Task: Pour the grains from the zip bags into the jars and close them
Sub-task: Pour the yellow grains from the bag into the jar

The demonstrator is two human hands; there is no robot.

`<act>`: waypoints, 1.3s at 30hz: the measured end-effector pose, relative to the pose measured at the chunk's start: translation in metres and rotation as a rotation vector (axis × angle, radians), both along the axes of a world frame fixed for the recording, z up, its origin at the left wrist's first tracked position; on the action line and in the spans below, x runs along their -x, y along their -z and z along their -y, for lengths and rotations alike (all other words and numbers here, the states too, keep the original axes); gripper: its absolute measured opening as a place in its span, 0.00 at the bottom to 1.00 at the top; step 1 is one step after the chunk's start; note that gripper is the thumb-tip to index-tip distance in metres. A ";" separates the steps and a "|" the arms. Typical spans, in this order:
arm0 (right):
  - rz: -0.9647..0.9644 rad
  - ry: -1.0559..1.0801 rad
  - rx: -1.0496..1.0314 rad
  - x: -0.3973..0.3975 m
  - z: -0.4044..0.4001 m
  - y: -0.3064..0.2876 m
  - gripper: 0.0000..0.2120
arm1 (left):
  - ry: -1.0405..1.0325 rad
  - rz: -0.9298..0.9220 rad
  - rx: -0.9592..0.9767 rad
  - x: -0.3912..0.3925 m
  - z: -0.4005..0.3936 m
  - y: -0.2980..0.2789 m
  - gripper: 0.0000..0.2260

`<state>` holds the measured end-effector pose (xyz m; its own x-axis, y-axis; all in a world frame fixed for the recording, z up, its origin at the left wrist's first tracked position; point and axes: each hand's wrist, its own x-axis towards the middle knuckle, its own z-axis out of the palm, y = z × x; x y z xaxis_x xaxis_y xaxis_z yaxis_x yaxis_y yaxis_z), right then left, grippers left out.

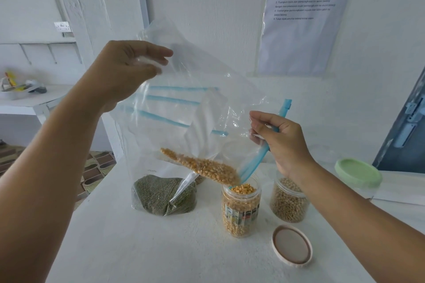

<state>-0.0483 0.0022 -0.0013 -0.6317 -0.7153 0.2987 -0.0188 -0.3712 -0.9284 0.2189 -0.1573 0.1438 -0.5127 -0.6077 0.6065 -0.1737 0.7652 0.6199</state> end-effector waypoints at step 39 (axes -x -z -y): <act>-0.070 -0.018 -0.054 -0.004 0.005 0.011 0.15 | -0.357 -0.244 -0.548 -0.010 -0.081 0.199 0.16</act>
<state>-0.0445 -0.0027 -0.0120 -0.5979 -0.7423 0.3024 -0.0782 -0.3215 -0.9437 0.2286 -0.0767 -0.0548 -0.1125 -0.9651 0.2365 -0.1630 0.2527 0.9537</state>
